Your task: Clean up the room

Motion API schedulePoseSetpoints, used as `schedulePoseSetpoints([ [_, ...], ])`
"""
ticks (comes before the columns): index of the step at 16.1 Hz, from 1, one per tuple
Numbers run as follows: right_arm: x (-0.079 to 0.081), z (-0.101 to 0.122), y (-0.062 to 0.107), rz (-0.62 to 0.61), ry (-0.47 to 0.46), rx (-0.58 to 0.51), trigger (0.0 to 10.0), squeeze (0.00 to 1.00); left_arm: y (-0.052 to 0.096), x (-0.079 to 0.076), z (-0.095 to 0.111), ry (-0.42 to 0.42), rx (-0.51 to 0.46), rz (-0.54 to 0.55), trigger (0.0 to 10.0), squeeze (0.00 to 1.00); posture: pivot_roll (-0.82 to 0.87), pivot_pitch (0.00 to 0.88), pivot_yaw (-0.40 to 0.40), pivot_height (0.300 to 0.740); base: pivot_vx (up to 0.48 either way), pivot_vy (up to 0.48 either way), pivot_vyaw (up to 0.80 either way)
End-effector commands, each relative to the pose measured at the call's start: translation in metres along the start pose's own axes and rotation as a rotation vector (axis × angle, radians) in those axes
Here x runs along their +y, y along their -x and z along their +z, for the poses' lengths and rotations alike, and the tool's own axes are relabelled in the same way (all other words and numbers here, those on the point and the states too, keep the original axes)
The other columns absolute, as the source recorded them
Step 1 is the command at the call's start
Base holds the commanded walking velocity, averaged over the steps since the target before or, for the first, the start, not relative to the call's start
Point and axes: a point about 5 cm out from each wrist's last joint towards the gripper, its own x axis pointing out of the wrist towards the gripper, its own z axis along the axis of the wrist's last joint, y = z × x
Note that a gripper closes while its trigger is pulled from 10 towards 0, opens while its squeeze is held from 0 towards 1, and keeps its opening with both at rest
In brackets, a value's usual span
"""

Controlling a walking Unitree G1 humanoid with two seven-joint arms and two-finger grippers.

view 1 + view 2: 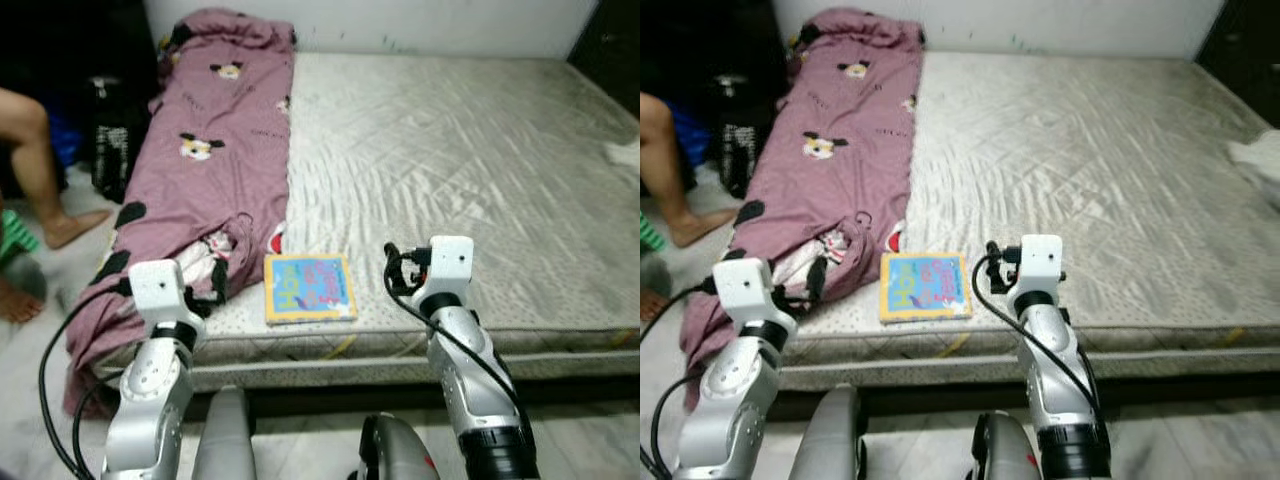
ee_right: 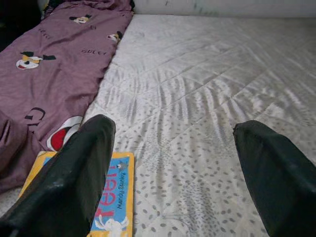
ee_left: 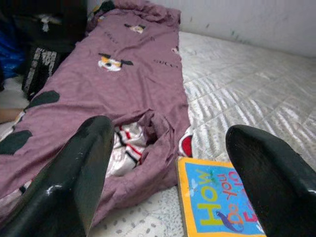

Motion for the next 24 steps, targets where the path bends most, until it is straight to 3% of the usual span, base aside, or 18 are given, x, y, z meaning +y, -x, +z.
schedulePoseSetpoints([
  [1,-0.001,0.005,-0.001,0.002,0.002,-0.015,10.0,0.00,0.000,0.000,0.003,-0.019,-0.010,0.004,10.0,0.00,0.07,0.084,-0.044,0.645,0.000,0.000,0.00],
  [4,0.000,0.004,-0.002,0.008,0.008,-0.010,10.0,0.00,0.000,0.003,0.001,-0.009,-0.003,0.028,10.0,0.00,0.07,0.083,-0.044,0.640,0.000,0.000,0.00],
  [10,0.000,0.003,-0.001,0.007,0.006,-0.008,10.0,0.00,-0.003,0.004,0.001,-0.015,-0.007,0.045,10.0,0.00,0.07,0.078,-0.040,0.570,0.000,0.000,0.00],
  [16,-0.001,0.002,-0.001,0.005,0.005,-0.002,10.0,0.00,-0.005,0.016,0.004,-0.022,-0.023,0.135,10.0,0.00,0.07,0.079,-0.042,0.570,0.000,0.000,0.00],
  [24,0.003,0.004,-0.001,0.031,0.014,-0.014,10.0,0.00,-0.005,0.014,0.008,-0.012,-0.046,0.103,10.0,0.00,0.06,0.099,-0.044,0.570,0.000,0.000,0.23],
])
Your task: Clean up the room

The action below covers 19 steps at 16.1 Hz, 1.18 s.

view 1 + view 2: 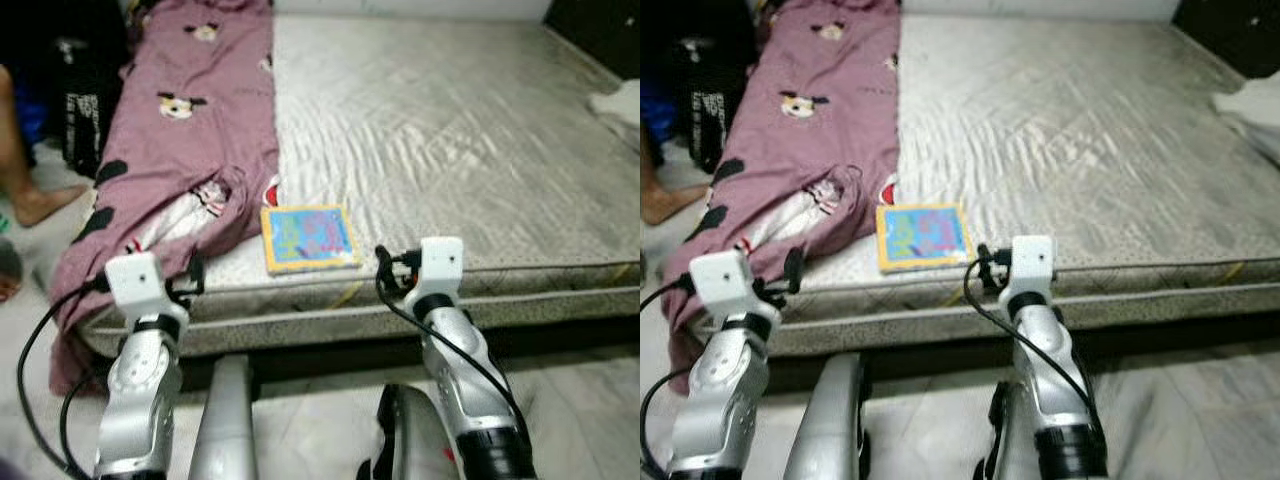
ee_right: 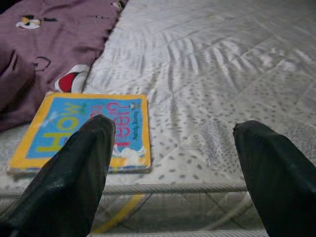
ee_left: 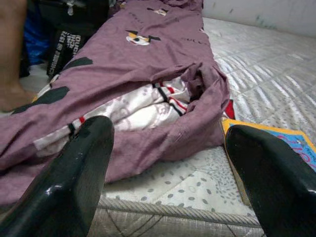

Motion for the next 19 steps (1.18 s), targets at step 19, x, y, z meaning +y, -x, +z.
schedulePoseSetpoints([
  [19,-0.0049,0.0021,0.0000,-0.005,0.005,-0.017,10.0,0.00,-0.0074,-0.0143,-0.0006,0.062,-0.003,-0.046,10.0,0.00,0.06,0.082,-0.046,0.570,0.224,0.000,0.00],
])
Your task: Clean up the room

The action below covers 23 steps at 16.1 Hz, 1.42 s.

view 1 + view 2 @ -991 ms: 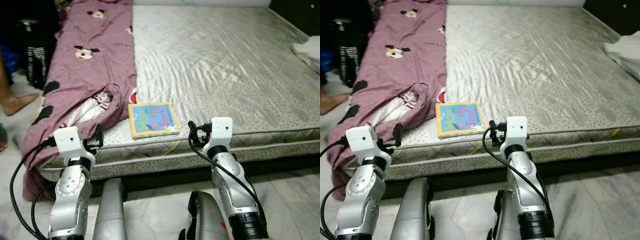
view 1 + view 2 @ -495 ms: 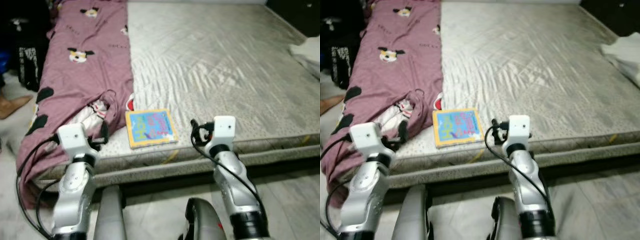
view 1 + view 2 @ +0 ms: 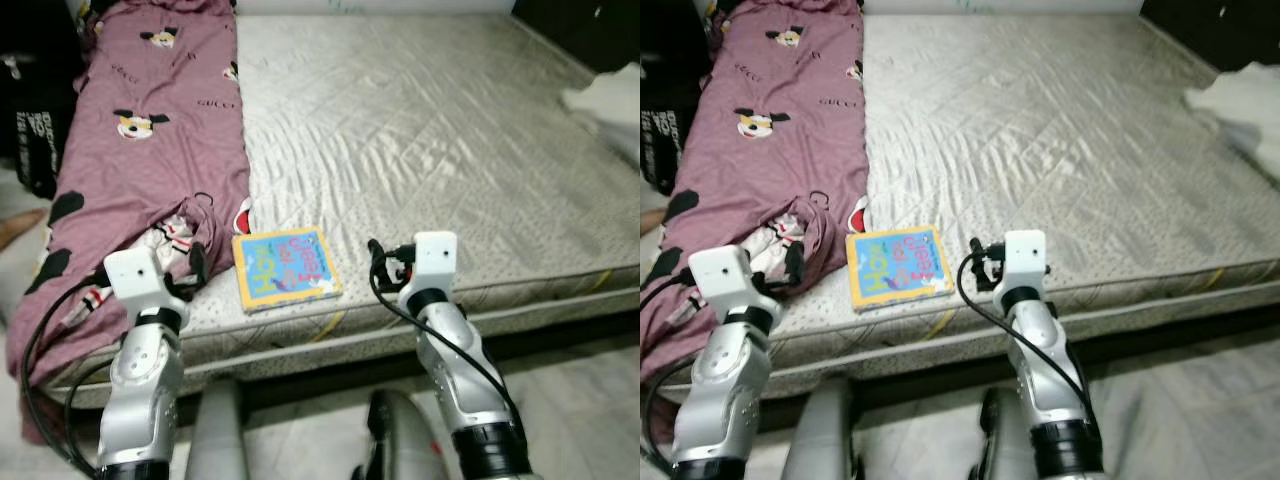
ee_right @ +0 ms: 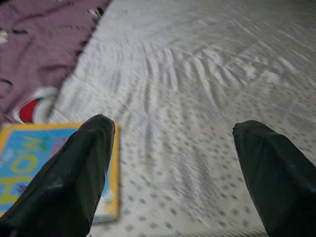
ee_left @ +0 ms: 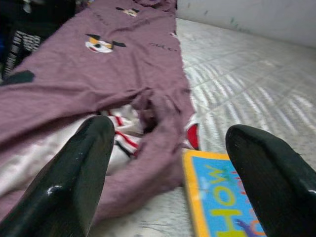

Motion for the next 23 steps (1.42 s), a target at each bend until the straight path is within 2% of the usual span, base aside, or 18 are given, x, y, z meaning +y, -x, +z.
schedulePoseSetpoints([
  [1,-0.005,0.002,0.001,-0.015,-0.009,-0.009,10.0,0.00,0.000,-0.004,-0.003,-0.002,0.015,-0.021,10.0,0.00,0.06,0.081,-0.044,0.570,0.330,0.000,0.00],
  [5,-0.005,0.001,0.001,-0.015,-0.006,-0.007,10.0,0.00,-0.001,-0.005,-0.004,0.027,0.012,-0.011,10.0,0.00,0.06,0.078,-0.047,0.570,0.309,0.000,0.00],
  [10,-0.006,0.001,0.001,-0.012,0.000,-0.006,10.0,0.00,-0.003,-0.008,-0.007,0.025,0.027,0.004,10.0,0.00,0.06,0.082,-0.050,0.570,0.000,0.000,0.00],
  [15,-0.010,0.002,0.006,-0.014,0.007,-0.003,10.0,0.00,-0.011,-0.014,-0.019,0.156,0.074,0.053,10.0,0.00,0.03,0.104,-0.067,0.511,0.000,0.000,0.00],
  [17,-0.016,0.004,0.008,-0.038,0.024,-0.004,10.0,0.00,-0.019,-0.020,-0.019,0.179,0.072,0.042,10.0,0.00,0.01,0.110,-0.070,0.511,0.000,0.000,0.00],
  [19,-0.030,0.006,0.013,-0.071,0.043,-0.002,10.0,0.00,-0.032,-0.025,-0.018,0.205,0.075,0.028,10.0,0.00,-0.02,0.120,-0.069,0.511,0.000,0.000,0.00],
  [23,-0.050,0.008,0.023,-0.110,0.089,0.006,10.0,0.00,-0.041,-0.019,-0.019,0.243,0.077,0.069,10.0,0.00,-0.05,0.138,-0.073,0.511,0.000,0.000,0.00],
])
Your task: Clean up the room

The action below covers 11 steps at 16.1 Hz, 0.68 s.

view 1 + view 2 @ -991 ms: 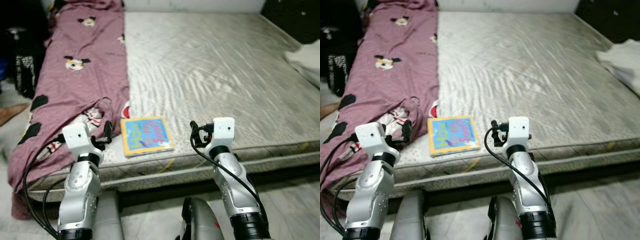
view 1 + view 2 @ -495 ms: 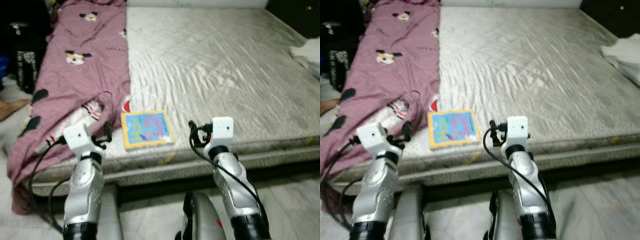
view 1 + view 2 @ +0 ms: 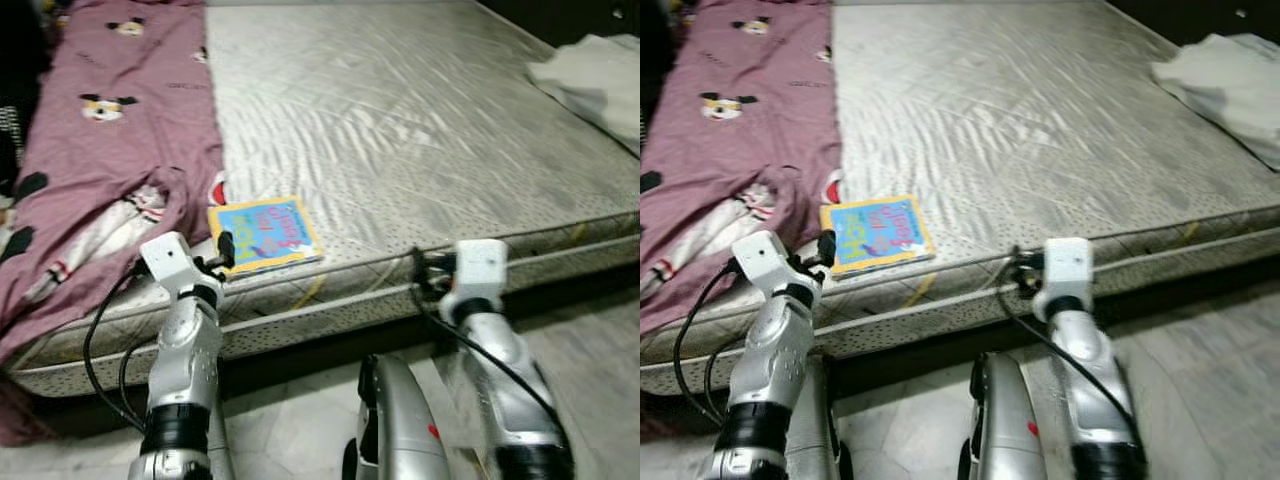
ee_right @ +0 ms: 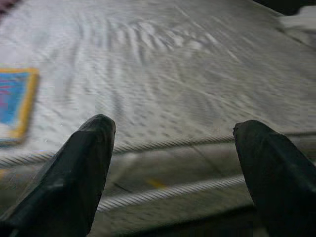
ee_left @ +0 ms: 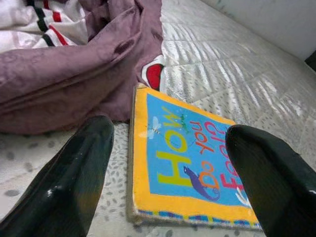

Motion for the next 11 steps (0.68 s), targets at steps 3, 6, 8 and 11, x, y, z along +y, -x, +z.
schedulePoseSetpoints([
  [3,-0.020,0.000,0.012,-0.026,0.042,0.024,10.0,0.00,-0.005,0.014,0.000,0.003,-0.006,0.062,10.0,0.00,-0.08,0.157,-0.082,0.511,0.000,0.000,0.00],
  [6,-0.040,-0.003,0.029,-0.052,0.100,0.063,10.0,0.00,-0.010,0.029,-0.003,0.009,0.007,0.117,10.0,0.00,-0.12,0.196,-0.100,0.511,0.000,0.000,0.00],
  [8,-0.048,-0.002,0.038,-0.067,0.119,0.077,10.0,0.00,-0.016,0.033,-0.006,0.013,0.034,0.127,10.0,0.00,-0.15,0.216,-0.112,0.511,0.000,0.000,0.00],
  [11,-0.050,0.009,0.045,-0.061,0.133,0.070,10.0,0.00,-0.027,0.033,-0.010,0.048,0.088,0.139,10.0,0.00,-0.18,0.229,-0.124,0.511,0.000,0.000,0.00],
])
